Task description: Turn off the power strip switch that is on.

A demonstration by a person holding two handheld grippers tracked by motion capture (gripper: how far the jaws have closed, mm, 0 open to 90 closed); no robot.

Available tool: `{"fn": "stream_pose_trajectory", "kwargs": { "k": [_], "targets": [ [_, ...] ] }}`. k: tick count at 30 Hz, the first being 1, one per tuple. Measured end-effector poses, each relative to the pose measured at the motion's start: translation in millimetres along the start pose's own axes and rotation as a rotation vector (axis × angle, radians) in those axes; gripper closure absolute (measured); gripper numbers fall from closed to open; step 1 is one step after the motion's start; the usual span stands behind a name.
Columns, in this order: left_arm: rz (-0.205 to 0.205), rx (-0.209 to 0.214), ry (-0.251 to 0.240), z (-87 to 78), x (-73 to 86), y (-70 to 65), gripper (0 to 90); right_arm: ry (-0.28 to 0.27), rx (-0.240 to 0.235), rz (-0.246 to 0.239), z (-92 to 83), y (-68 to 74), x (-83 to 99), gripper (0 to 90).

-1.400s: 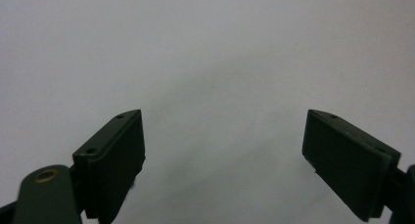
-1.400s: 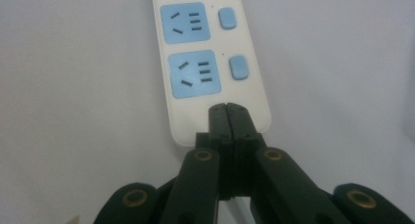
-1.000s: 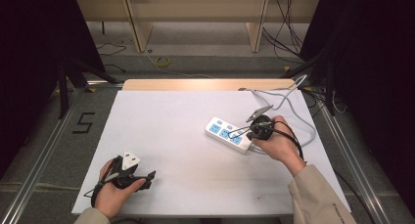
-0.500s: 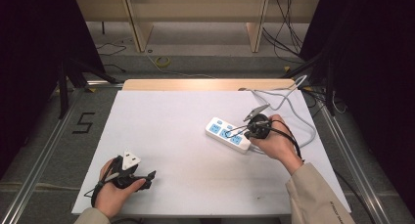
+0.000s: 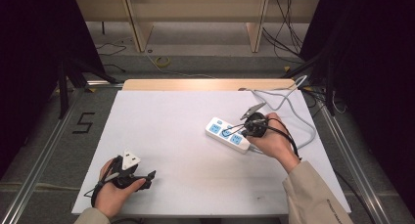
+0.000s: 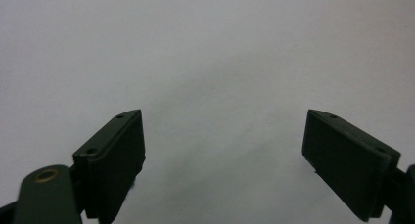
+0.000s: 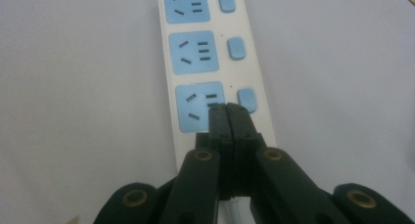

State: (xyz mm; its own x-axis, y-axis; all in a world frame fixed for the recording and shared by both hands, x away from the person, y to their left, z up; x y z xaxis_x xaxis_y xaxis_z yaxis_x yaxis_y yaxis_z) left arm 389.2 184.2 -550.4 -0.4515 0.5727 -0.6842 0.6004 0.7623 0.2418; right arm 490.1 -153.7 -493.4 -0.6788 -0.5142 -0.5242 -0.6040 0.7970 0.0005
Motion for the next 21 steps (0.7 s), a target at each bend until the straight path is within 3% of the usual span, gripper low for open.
{"fn": "stream_pose_trajectory", "kwargs": {
  "k": [21],
  "targets": [
    [0.001, -0.002, 0.0, 0.0, -0.1, 0.4, 15.8, 0.008, 0.004, -0.004, 6.1, 3.3, -10.4, 90.0]
  ]
}}
Point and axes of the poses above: each handheld gripper's, and its own axes: z roughly forward along the jaws, x roughly out of its underside, y roughly to its left, the point moved 10 cm from there along z, roughly forward along the jaws, and after that the axes turned 14 degrees about z, right-handed, at the moved point
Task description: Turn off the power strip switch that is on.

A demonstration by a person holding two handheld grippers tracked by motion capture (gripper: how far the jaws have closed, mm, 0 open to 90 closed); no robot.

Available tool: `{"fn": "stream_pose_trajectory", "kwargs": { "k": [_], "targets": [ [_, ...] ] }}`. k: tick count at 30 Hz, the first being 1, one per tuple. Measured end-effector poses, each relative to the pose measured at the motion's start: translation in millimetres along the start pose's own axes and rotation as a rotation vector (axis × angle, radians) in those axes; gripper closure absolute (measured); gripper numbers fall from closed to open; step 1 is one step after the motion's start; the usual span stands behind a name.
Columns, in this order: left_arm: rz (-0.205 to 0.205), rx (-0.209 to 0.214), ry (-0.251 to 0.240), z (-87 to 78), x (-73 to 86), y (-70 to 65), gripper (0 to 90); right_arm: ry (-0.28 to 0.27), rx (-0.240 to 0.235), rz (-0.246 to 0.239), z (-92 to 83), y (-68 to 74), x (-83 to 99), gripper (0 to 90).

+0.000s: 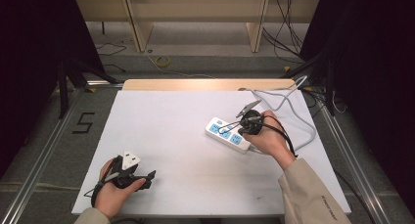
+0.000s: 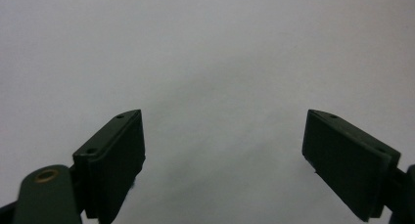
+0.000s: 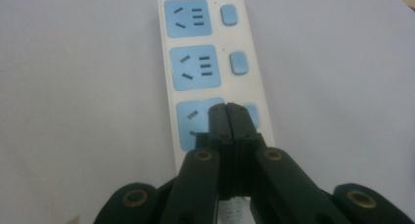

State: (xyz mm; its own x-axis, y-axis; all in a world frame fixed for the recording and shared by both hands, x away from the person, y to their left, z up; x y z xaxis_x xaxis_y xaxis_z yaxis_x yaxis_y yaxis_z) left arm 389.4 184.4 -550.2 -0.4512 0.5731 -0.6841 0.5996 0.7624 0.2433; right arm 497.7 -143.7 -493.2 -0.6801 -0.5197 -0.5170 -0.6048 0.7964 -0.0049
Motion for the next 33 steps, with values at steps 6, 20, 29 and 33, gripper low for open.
{"fn": "stream_pose_trajectory", "kwargs": {
  "k": [6, 20, 29, 33],
  "targets": [
    [0.003, 0.0, 0.0, 0.1, -0.1, 0.2, 15.8, 0.0, -0.001, 0.002, 2.8, 0.9, -1.9, 90.0],
    [0.004, 0.004, 0.0, 0.4, -0.6, -0.2, 15.8, 0.012, 0.005, -0.004, 7.6, 4.3, -7.9, 90.0],
    [0.002, 0.006, 0.001, 0.5, -0.4, -0.2, 15.8, 0.016, 0.006, -0.003, 13.5, 6.4, -10.4, 90.0],
    [0.0, 0.006, -0.002, 0.4, -0.5, -0.3, 15.8, 0.016, 0.006, -0.005, 14.2, 7.3, -13.0, 90.0]
  ]
}}
Point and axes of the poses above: each handheld gripper's, and its own axes: z roughly forward along the jaws, x roughly out of its underside, y roughly to its left, the point moved 10 cm from there along z, roughly forward along the jaws, and after that the axes turned 14 degrees about z, right-handed, at the moved point
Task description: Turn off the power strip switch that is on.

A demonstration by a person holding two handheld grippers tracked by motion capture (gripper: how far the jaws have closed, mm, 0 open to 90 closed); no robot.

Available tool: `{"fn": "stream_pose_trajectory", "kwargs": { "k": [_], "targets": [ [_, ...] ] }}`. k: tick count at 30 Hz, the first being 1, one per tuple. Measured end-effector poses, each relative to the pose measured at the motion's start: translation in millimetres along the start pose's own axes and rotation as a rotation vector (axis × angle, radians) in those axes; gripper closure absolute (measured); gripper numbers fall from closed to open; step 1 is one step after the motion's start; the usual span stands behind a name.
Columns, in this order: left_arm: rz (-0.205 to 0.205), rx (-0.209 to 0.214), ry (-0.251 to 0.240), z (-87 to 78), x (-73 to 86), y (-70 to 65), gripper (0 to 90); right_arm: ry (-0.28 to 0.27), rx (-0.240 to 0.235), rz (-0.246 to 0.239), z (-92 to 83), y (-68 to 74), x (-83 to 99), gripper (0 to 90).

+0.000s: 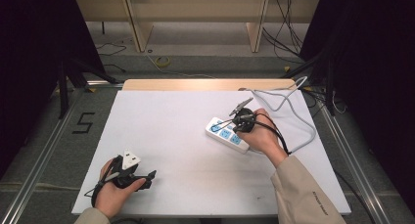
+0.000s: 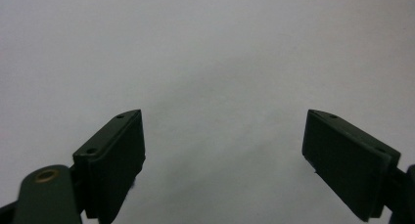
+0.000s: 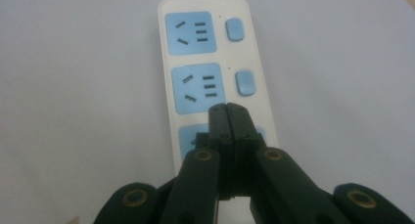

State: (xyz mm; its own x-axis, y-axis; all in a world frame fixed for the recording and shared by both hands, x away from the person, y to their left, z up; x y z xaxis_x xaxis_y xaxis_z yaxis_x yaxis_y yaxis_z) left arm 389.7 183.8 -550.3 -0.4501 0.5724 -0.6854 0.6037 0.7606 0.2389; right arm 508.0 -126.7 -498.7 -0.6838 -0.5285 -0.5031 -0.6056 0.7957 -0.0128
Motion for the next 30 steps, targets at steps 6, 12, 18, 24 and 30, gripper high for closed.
{"fn": "stream_pose_trajectory", "kwargs": {
  "k": [6, 12, 18, 24, 30],
  "targets": [
    [0.001, 0.001, 0.0, 0.0, -0.1, -0.2, 15.8, -0.001, 0.002, -0.005, 1.4, 1.4, -3.8, 90.0],
    [0.002, 0.002, 0.0, 0.1, -0.2, -0.4, 15.8, 0.002, 0.003, 0.0, 3.8, 3.3, -5.4, 90.0],
    [0.0, 0.001, -0.004, 0.0, -0.7, -0.4, 15.8, 0.001, -0.001, 0.004, 3.8, 3.4, -9.6, 90.0],
    [0.0, 0.002, -0.004, -0.4, -1.0, -0.4, 15.8, -0.001, 0.003, -0.001, 4.7, 4.9, -13.8, 90.0],
    [0.0, 0.0, -0.004, -0.8, -1.3, -0.4, 15.8, 0.001, 0.005, -0.006, 6.0, 6.5, -17.1, 90.0]
  ]
}}
Point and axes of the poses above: each handheld gripper's, and its own axes: z roughly forward along the jaws, x roughly out of its underside, y roughly to its left, the point moved 10 cm from there along z, roughly forward along the jaws, and after that the axes turned 14 degrees about z, right-handed, at the moved point
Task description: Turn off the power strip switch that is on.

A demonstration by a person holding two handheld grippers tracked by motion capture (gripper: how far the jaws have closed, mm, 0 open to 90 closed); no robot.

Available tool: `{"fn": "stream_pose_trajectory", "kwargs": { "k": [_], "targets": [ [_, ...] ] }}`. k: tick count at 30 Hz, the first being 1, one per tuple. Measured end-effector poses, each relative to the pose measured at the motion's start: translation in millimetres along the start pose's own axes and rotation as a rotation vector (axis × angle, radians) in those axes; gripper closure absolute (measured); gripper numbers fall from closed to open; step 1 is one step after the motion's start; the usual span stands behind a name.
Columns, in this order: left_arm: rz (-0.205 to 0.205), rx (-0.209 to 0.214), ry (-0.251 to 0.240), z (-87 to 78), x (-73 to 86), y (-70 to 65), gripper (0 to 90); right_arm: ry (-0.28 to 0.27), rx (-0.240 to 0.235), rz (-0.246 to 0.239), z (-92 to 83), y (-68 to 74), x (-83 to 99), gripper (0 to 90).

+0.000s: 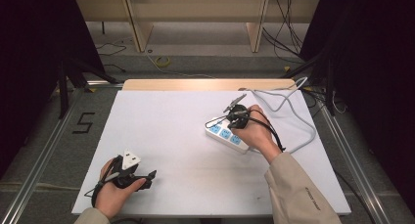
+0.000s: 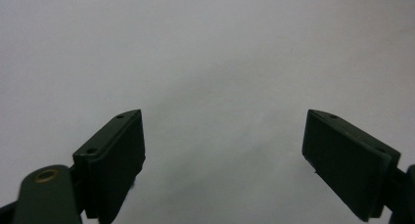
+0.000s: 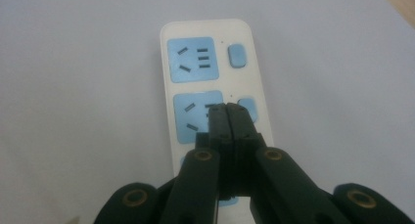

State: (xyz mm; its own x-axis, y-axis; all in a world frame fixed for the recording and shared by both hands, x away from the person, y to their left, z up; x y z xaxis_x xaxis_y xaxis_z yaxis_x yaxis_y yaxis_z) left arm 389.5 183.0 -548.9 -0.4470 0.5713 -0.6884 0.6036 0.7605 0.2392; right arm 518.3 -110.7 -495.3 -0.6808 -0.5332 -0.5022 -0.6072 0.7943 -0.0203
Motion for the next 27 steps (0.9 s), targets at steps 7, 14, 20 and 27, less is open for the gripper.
{"fn": "stream_pose_trajectory", "kwargs": {
  "k": [7, 14, 20, 27],
  "targets": [
    [-0.003, 0.001, -0.002, -0.2, -0.4, 0.0, 15.8, 0.007, -0.004, -0.005, 3.9, 1.6, -3.3, 90.0],
    [-0.003, 0.0, -0.003, -0.2, -0.5, 0.4, 15.8, 0.01, -0.01, 0.005, 7.4, 1.7, -5.0, 90.0],
    [-0.003, 0.002, -0.004, -0.3, -0.8, -0.4, 15.8, 0.012, -0.013, 0.015, 10.1, -0.9, -5.6, 90.0],
    [-0.003, 0.003, -0.003, -0.1, -0.7, -0.3, 15.8, 0.01, -0.016, 0.019, 12.7, -1.4, -7.4, 90.0]
  ]
}}
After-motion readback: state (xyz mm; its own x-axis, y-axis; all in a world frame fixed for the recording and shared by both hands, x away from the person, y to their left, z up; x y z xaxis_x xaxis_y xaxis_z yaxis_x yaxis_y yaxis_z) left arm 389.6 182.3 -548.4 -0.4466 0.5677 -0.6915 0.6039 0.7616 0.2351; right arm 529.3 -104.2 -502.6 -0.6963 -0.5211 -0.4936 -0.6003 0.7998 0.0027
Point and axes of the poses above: each handheld gripper's, and its own axes: z roughly forward along the jaws, x roughly out of its underside, y roughly to its left, the point moved 10 cm from there along z, roughly forward along the jaws, and after that the axes turned 14 degrees about z, right-handed, at the moved point
